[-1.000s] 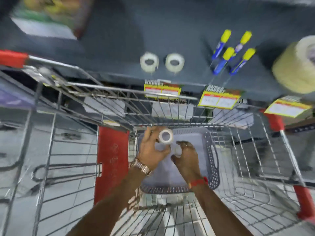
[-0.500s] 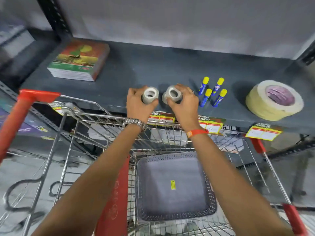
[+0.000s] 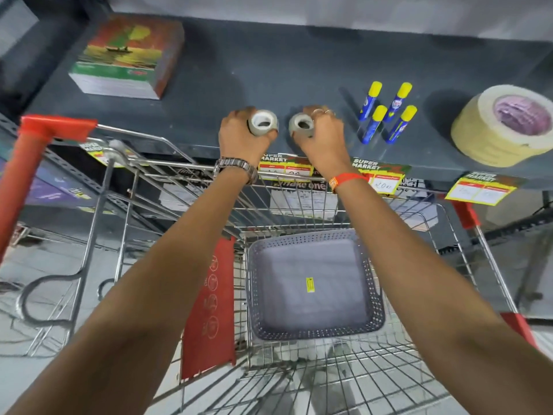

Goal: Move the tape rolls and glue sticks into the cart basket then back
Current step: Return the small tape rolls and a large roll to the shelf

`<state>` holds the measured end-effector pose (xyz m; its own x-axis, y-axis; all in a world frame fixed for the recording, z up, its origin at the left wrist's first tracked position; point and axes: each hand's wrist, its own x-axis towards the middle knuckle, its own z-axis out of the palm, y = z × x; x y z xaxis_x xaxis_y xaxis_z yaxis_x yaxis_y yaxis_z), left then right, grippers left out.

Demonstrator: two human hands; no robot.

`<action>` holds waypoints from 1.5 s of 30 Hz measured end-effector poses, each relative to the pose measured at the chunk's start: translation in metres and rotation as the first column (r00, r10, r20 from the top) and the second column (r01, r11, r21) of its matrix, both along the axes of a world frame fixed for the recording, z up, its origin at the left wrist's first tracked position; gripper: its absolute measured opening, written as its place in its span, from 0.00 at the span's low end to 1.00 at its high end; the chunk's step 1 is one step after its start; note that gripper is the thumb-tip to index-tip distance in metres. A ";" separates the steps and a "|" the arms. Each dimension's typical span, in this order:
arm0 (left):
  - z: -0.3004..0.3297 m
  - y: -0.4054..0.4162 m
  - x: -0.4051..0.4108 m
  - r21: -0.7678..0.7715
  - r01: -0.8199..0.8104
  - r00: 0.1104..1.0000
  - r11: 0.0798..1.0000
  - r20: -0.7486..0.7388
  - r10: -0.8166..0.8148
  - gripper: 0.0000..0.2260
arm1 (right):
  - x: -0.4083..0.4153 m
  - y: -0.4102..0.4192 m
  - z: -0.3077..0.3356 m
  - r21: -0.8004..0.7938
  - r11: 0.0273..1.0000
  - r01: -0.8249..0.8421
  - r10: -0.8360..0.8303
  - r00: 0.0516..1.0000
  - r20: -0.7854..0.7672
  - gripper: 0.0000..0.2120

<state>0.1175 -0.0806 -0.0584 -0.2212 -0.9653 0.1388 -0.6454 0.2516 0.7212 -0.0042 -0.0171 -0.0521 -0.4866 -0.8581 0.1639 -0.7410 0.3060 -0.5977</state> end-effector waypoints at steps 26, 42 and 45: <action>0.006 0.007 -0.003 0.101 0.002 0.994 0.995 -0.109 0.009 0.32 | -0.002 0.002 0.002 -0.118 0.992 0.046 -0.014 0.966 0.258 0.19; 0.018 0.021 -0.028 0.436 0.020 0.889 0.900 -0.419 0.184 0.23 | 0.014 0.000 0.005 -0.020 0.990 0.143 -0.111 0.846 0.522 0.18; 0.016 0.020 -0.027 0.414 0.005 0.889 0.910 -0.419 0.185 0.22 | 0.014 0.000 0.006 -0.019 0.990 0.137 -0.106 0.842 0.529 0.19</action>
<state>0.0901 -0.0609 -0.0424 -0.1382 -0.9711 -0.1946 -0.2419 -0.1574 0.9575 0.0097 -0.0173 -0.0460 -0.6125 -0.7839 -0.1020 -0.2703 0.3290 -0.9048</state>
